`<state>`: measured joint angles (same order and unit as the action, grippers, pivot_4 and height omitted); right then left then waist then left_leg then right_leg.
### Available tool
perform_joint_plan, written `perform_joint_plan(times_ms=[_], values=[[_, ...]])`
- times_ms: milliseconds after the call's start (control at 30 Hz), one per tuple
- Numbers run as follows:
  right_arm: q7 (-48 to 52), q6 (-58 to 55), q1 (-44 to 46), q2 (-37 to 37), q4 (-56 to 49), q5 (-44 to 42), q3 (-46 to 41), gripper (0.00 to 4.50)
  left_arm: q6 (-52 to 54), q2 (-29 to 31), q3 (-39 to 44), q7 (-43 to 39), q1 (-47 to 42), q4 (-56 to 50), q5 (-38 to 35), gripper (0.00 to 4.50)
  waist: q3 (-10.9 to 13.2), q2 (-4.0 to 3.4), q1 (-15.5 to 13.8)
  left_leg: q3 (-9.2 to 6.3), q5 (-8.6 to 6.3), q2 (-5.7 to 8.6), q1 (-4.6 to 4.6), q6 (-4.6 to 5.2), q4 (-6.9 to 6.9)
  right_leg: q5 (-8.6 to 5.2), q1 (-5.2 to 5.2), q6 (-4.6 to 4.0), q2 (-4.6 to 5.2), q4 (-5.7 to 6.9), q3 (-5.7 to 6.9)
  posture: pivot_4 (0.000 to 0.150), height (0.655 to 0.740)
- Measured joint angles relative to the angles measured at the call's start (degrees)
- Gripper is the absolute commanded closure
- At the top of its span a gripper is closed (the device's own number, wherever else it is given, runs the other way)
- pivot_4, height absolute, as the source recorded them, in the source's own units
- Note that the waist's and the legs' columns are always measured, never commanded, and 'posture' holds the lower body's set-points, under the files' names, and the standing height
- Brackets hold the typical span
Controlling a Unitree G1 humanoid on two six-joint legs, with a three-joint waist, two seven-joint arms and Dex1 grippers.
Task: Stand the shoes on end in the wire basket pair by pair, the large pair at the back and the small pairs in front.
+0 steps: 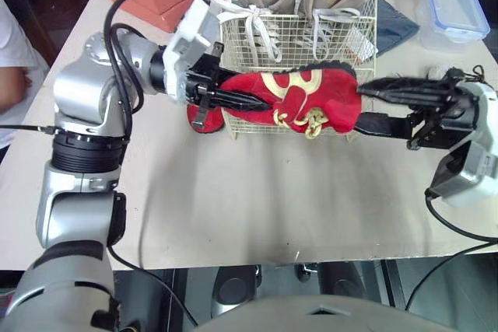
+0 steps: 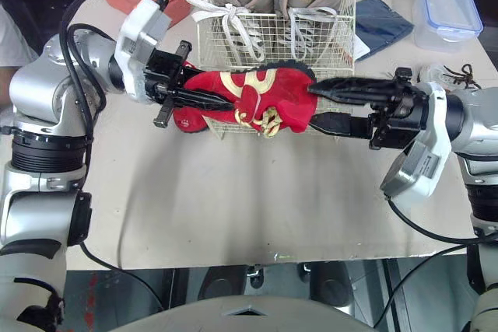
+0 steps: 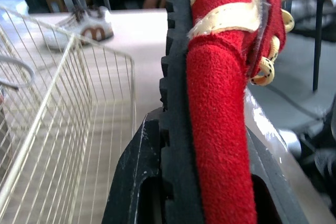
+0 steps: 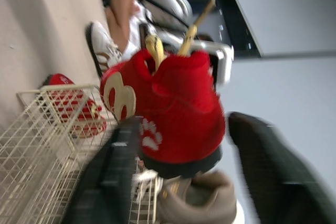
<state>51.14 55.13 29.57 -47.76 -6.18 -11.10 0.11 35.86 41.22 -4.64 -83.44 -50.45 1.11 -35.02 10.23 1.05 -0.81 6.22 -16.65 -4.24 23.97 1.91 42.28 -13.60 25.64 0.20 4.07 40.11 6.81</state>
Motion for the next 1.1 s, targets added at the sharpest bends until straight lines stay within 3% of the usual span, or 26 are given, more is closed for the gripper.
perform_joint_plan(times_ms=[33,233,400,500,700,800,900,967,1067,1100], values=[[-0.9,-1.9,-1.0,0.1,-0.1,-0.8,-0.6,0.05,0.3,-0.8,1.0,1.5,0.6,-0.3,-0.6,3.95,0.0,0.0,0.0,-0.03,0.0,-0.01,0.0,0.0,0.0,0.07,-0.01,-0.11,0.01,0.0,-0.05,0.15,0.686],[-6.6,-22.9,-12.0,2.0,-4.0,-10.5,-1.6,0.0,0.9,-7.9,7.4,13.4,5.4,-2.5,-3.2,3.96,0.0,0.01,0.0,-0.07,0.0,-0.01,0.02,0.0,0.02,0.12,-0.04,-0.19,0.05,0.01,-0.09,0.15,0.686],[-14.9,-50.6,-15.1,3.0,-17.8,-31.8,0.1,0.0,0.6,-15.9,9.5,22.9,7.9,-5.4,-5.7,3.96,0.0,0.01,0.0,-0.08,0.0,0.01,-0.01,0.0,-0.01,0.12,-0.03,-0.2,0.02,0.05,-0.11,0.15,0.686],[-25.4,-64.2,-15.8,7.5,-25.2,-48.7,1.7,0.0,-1.0,-20.0,10.9,27.7,10.6,-6.9,-5.8,3.96,0.0,0.03,0.1,-0.12,0.0,0.0,-0.05,0.0,-0.03,0.12,-0.08,-0.21,0.02,0.07,-0.12,0.15,0.686],[-42.1,-74.0,-10.3,16.8,-28.7,-63.8,1.6,0.0,-3.3,-22.4,10.8,31.3,13.1,-7.4,-5.6,3.96,0.0,0.03,0.0,-0.13,-0.01,0.04,0.0,0.01,-0.01,0.13,-0.08,-0.19,0.02,0.0,-0.08,0.15,0.686],[-46.7,-75.7,-8.4,18.9,-28.8,-66.0,1.2,0.72,-3.5,-22.6,10.7,31.3,14.0,-7.8,-5.7,3.96,0.0,0.04,-0.1,-0.2,-0.01,0.05,0.08,0.01,-0.05,0.13,-0.08,-0.19,0.0,-0.09,0.02,0.15,0.686],[-49.6,-78.5,-7.5,20.6,-28.2,-65.5,1.2,2.26,-3.7,-22.6,10.2,31.3,14.6,-7.9,-5.7,3.96,0.0,0.04,0.0,-0.21,-0.01,0.05,0.14,0.01,-0.06,0.14,-0.05,-0.19,0.0,-0.12,0.05,0.15,0.686],[-50.1,-79.2,-6.8,20.7,-27.6,-65.0,1.1,2.88,-3.8,-22.6,9.9,31.2,14.7,-8.0,-5.6,3.96,0.0,0.04,0.0,-0.23,-0.01,0.05,0.14,0.01,-0.06,0.14,-0.05,-0.19,-0.01,-0.12,0.06,0.15,0.686],[-50.8,-80.9,-6.1,21.1,-27.3,-64.6,0.4,4.39,-3.8,-22.0,9.8,31.1,15.0,-8.0,-5.6,3.96,0.0,0.04,0.0,-0.23,-0.01,0.05,0.14,0.01,-0.06,0.13,-0.05,-0.19,-0.02,-0.12,0.08,0.15,0.686],[-51.3,-81.3,-5.9,21.2,-27.0,-64.6,0.2,4.39,-3.8,-21.7,9.7,31.0,15.0,-8.0,-5.6,3.96,0.0,0.04,0.0,-0.23,-0.01,0.06,0.14,0.01,-0.07,0.13,-0.05,-0.2,-0.02,-0.12,0.08,0.15,0.686]])
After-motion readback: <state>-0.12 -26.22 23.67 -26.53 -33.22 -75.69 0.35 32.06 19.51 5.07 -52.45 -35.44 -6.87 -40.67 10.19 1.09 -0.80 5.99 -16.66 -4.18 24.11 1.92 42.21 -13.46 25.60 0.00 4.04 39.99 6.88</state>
